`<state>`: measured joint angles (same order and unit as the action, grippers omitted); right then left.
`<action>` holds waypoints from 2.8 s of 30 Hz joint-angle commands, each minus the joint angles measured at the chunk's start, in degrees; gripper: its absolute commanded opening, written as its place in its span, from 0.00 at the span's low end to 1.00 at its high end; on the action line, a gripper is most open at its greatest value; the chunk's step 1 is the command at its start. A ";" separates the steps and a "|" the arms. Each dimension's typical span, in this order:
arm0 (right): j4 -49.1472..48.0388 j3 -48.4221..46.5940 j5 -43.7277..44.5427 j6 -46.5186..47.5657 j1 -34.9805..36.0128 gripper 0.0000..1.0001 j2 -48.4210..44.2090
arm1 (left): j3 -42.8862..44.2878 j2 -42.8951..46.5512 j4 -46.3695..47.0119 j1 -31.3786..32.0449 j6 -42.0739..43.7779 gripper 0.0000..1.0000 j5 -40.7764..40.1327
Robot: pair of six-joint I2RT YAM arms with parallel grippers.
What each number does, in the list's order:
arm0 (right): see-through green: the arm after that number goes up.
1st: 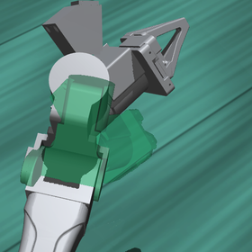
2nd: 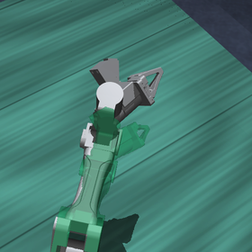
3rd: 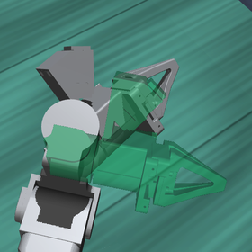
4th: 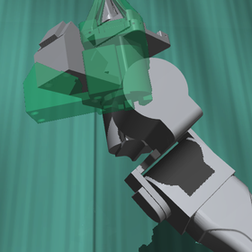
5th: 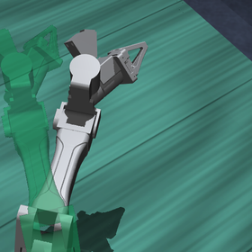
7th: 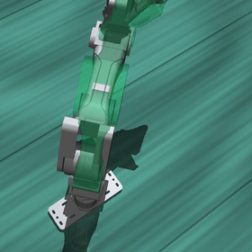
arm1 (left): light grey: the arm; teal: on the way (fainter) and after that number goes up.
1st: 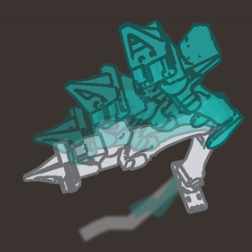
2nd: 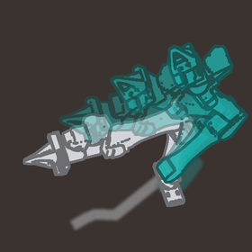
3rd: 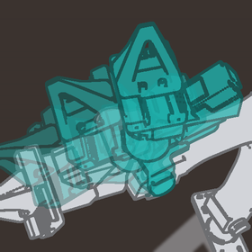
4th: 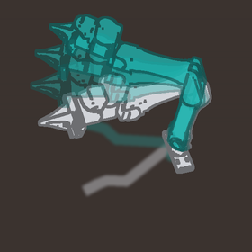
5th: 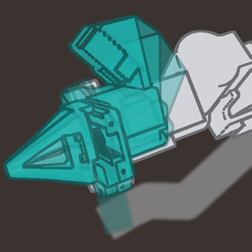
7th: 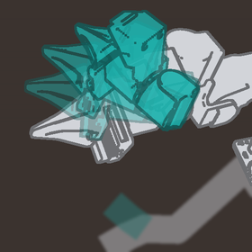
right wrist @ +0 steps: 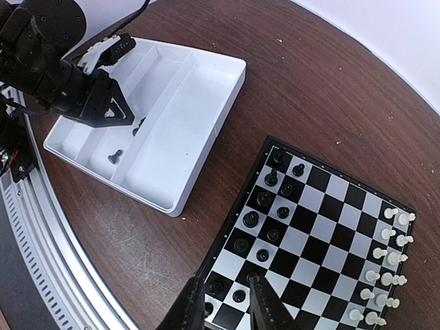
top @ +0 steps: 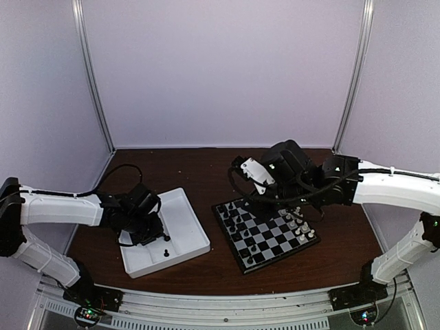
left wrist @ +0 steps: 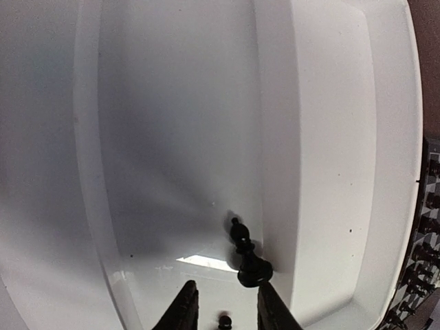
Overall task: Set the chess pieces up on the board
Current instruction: Pick up the chess piece from the storage box.
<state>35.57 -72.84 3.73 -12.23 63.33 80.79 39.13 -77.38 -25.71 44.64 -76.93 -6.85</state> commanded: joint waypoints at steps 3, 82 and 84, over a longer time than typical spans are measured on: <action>-1.09 1.15 1.41 -0.25 -0.40 0.26 -1.90 | 0.62 -3.05 4.42 0.09 -1.49 0.30 1.35; -36.67 -5.20 -40.54 -30.01 -4.86 0.35 27.44 | -12.61 13.10 34.70 1.85 44.76 0.18 28.54; -37.85 -5.20 -41.29 -30.94 -4.88 0.35 28.17 | -12.27 12.16 35.86 1.84 45.01 0.18 30.63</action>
<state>4.73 -76.49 -32.16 -38.28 58.65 107.98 26.65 -63.77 0.82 46.19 -34.09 14.96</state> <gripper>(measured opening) 0.348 0.184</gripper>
